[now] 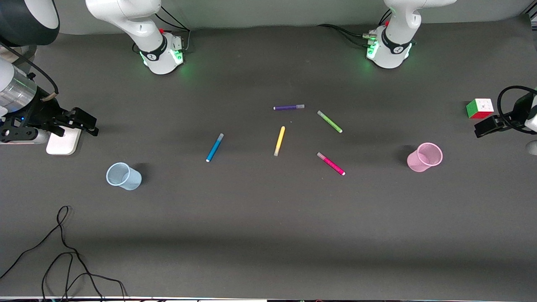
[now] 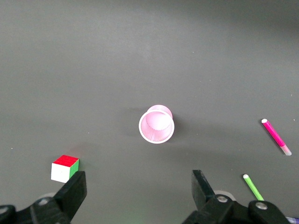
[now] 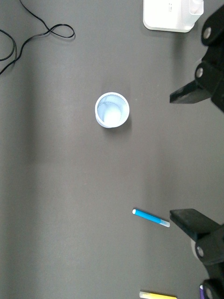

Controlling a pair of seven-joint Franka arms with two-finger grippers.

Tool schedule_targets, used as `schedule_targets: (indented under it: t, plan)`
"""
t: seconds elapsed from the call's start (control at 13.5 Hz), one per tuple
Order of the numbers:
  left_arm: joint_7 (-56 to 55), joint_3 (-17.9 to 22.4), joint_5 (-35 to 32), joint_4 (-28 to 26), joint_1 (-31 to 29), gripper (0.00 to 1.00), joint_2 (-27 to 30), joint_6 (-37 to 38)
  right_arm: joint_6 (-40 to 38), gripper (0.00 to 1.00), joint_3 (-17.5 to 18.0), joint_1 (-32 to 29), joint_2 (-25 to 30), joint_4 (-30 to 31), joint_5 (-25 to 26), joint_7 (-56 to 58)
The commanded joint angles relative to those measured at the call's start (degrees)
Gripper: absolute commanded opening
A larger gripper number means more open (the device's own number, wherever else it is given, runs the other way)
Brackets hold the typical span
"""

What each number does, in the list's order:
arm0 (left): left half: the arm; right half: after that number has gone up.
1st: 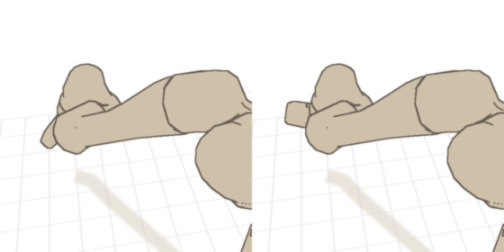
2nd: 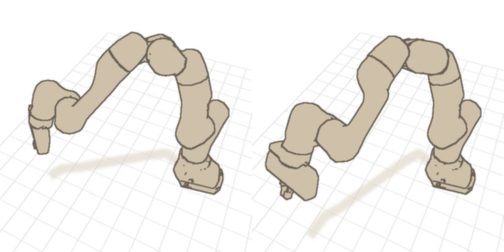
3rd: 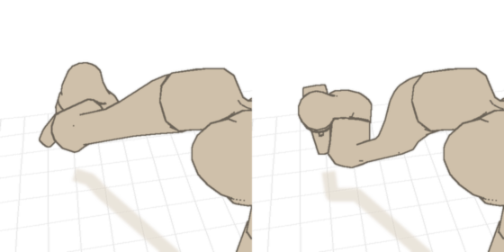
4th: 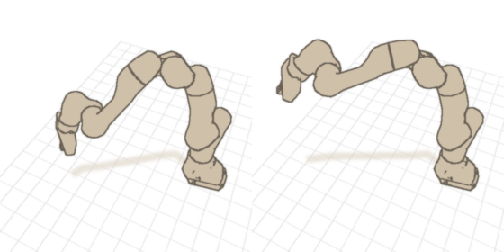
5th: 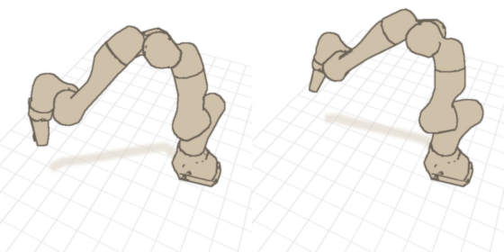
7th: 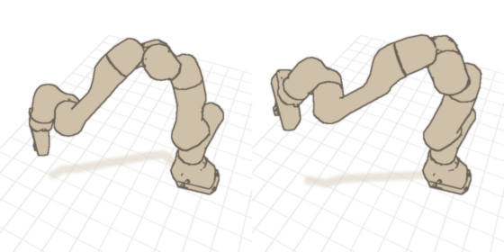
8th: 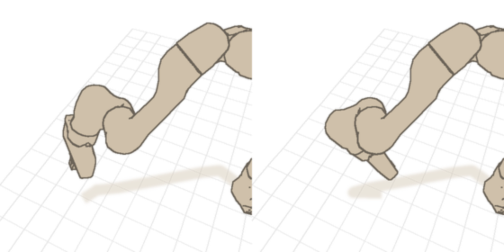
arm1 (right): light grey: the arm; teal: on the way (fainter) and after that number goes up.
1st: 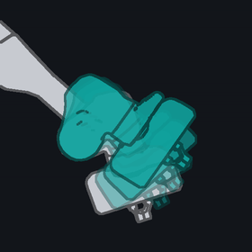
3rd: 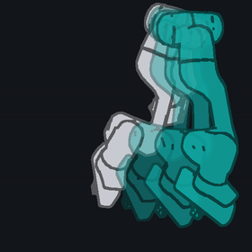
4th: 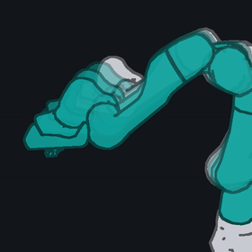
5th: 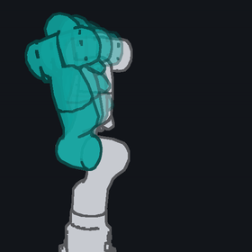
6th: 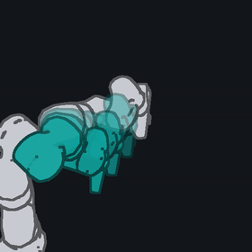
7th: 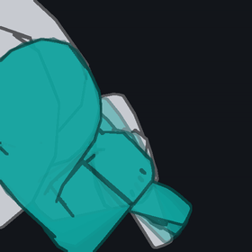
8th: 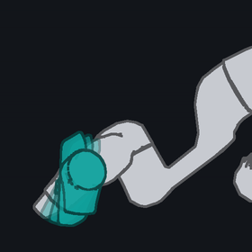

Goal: Place pink and blue markers in matching cups

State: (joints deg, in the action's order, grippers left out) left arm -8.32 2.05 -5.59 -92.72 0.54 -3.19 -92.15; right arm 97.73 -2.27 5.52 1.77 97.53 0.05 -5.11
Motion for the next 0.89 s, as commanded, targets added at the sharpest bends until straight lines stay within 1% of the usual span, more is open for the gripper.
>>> schedule_targets:
  t: [0.0, 0.15, 0.3, 0.44, 0.52, 0.67, 0.74, 0.81]
  plan:
    - [0.76, 1.73, 0.31, 1.14, 1.66, 1.00, 0.20, 1.36, 0.00, 1.00, 0.07, 0.01, -0.97, -0.85, 0.84, -0.07]
    - [0.76, 1.73, 0.31, 1.14, 1.57, 1.00, 0.03, 1.45, 0.09, 1.00, 0.25, 0.54, -3.60, -0.94, 0.57, -0.52]
    - [0.76, 1.73, 0.22, 1.14, 1.57, 1.00, -0.15, 1.28, 2.10, 1.00, 2.26, 0.54, -8.51, -0.94, -0.30, -2.70]
    - [0.76, 1.73, 0.22, 1.14, 1.57, 1.00, -0.24, 1.54, 2.38, 1.00, 4.72, 0.63, -13.43, -0.77, -5.11, -10.41]
    - [0.76, 1.73, 0.22, 1.14, 1.57, 1.00, -0.15, 1.63, 2.38, 1.00, 5.78, 0.80, -15.89, -0.59, -6.53, -13.06]
    - [1.98, 1.99, 0.22, 1.14, 1.40, 1.00, -0.15, 1.63, 2.90, 1.00, 8.32, 0.80, -22.12, -0.59, -7.25, -17.64]
    - [3.21, 2.08, 0.22, 1.14, 1.13, 1.00, -0.15, 1.71, 4.03, 1.00, 8.60, 0.80, -25.55, -0.42, -9.51, -20.09]
    - [3.22, 2.08, 0.22, 1.14, 1.04, 1.00, -0.24, 1.89, 5.09, 1.00, 8.86, 0.80, -28.72, -0.07, -13.63, -22.47]
